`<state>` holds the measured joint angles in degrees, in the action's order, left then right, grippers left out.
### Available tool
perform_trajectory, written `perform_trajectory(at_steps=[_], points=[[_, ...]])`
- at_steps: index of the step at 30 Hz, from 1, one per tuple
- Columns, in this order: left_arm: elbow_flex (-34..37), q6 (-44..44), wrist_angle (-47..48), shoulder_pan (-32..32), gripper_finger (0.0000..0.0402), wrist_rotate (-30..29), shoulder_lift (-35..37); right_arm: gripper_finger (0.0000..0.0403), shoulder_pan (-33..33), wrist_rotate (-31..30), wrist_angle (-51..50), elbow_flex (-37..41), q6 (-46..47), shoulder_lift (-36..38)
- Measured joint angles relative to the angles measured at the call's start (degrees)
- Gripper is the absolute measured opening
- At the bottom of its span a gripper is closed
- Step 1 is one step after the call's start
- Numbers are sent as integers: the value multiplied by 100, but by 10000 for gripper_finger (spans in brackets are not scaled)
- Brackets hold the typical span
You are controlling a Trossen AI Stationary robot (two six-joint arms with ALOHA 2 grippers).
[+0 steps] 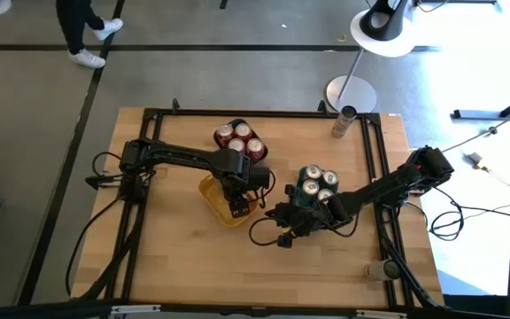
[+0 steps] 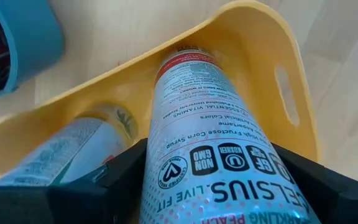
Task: Sort soda cans
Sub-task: Put the white and pink soda can into the yellow bin
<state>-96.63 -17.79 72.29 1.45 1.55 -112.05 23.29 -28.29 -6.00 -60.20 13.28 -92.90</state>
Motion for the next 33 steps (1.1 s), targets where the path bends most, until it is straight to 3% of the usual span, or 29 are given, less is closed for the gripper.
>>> perform_trajectory(at_steps=[7,17,23,33], points=[[-7,15,-23,4,273,-37,-57,12,-2,0,-11,0,0,0],[-9,27,-238,46,354,-137,-20,12,-2,0,-15,0,9,0],[-315,0,141,35,352,-243,162,12,-2,0,-15,0,15,-2],[-956,-288,1120,231,350,-1102,684,12,-2,2,-24,0,120,-2]])
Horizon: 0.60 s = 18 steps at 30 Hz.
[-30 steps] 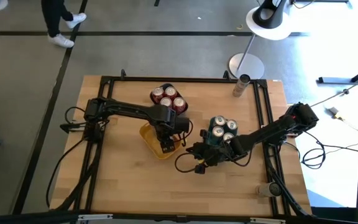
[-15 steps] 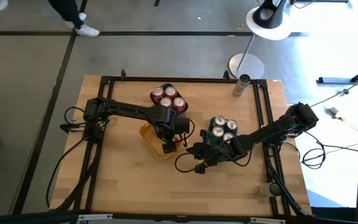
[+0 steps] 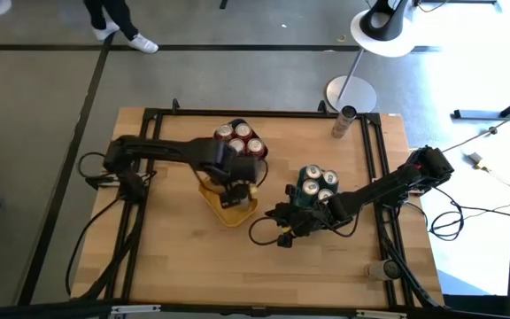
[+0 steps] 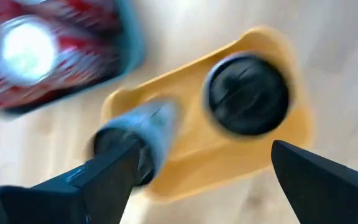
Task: Sort soda cans
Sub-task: Put the white and pink soda can into the yellow bin
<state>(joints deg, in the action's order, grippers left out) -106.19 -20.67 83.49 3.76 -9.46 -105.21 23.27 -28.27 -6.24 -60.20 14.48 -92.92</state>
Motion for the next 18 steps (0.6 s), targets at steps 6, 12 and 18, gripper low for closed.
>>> perform_trajectory(at_steps=[6,12,18], points=[[315,-898,646,508,350,-1077,482,12,0,45,-33,0,64,0],[2010,-2060,464,940,344,-1379,1363,12,0,44,-36,0,68,0],[3917,-2916,-1127,1050,309,-1215,2438,12,-4,-130,30,0,70,0]])
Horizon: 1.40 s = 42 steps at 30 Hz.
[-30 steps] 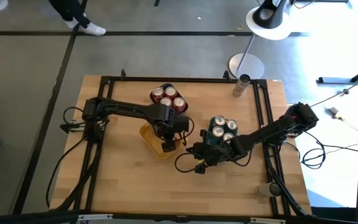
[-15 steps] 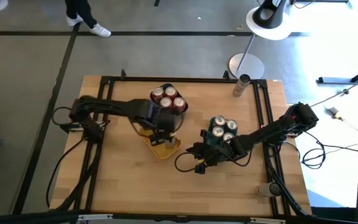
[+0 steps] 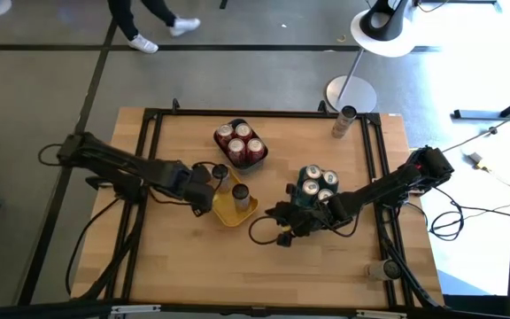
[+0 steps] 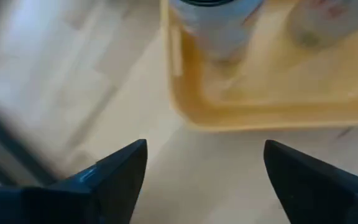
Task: Sort soda cans
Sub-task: Put the white and pink soda can into the yellow bin
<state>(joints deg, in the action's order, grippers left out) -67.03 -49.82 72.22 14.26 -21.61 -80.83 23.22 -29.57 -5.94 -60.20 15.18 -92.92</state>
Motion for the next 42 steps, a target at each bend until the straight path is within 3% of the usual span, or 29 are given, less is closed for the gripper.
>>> perform_trajectory(at_steps=[4,9,21,42], points=[[686,-203,-1347,-11,276,79,381,12,0,-157,1,0,2,0],[1147,-163,-2254,-154,228,89,361,12,0,-573,51,-2,2,-97],[1853,233,-3219,-515,141,84,310,12,-82,-692,449,0,2,-733],[2807,827,-5215,-954,123,42,307,12,-87,-842,656,-2,0,-957]])
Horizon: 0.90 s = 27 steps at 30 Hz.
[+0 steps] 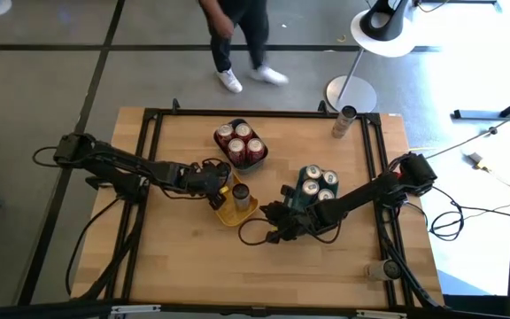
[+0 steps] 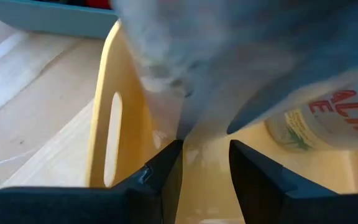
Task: Sort soda cans
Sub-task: Put the white and pink soda can into the yellow bin
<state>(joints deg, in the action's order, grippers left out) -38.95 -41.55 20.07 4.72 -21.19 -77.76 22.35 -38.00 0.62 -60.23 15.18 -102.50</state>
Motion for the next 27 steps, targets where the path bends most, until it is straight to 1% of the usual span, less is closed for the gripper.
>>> perform_trajectory(at_steps=[6,11,15,19,23,25,27], points=[[28,-5,25,-3,123,15,27,12,4,0,-23,0,0,0],[-137,-1,282,16,123,293,208,12,18,6,-96,-71,-61,73],[-352,137,692,25,123,570,557,12,135,-13,-442,-354,-319,436],[-427,153,927,117,123,633,1083,12,327,4,-1449,-740,-431,859],[-429,236,960,278,123,536,1574,12,614,80,-2917,-1289,-161,1266],[-429,292,945,360,123,411,1754,12,757,401,-3864,-1569,371,1421],[-429,293,936,447,123,255,1866,12,837,890,-4657,-1868,974,1548]])
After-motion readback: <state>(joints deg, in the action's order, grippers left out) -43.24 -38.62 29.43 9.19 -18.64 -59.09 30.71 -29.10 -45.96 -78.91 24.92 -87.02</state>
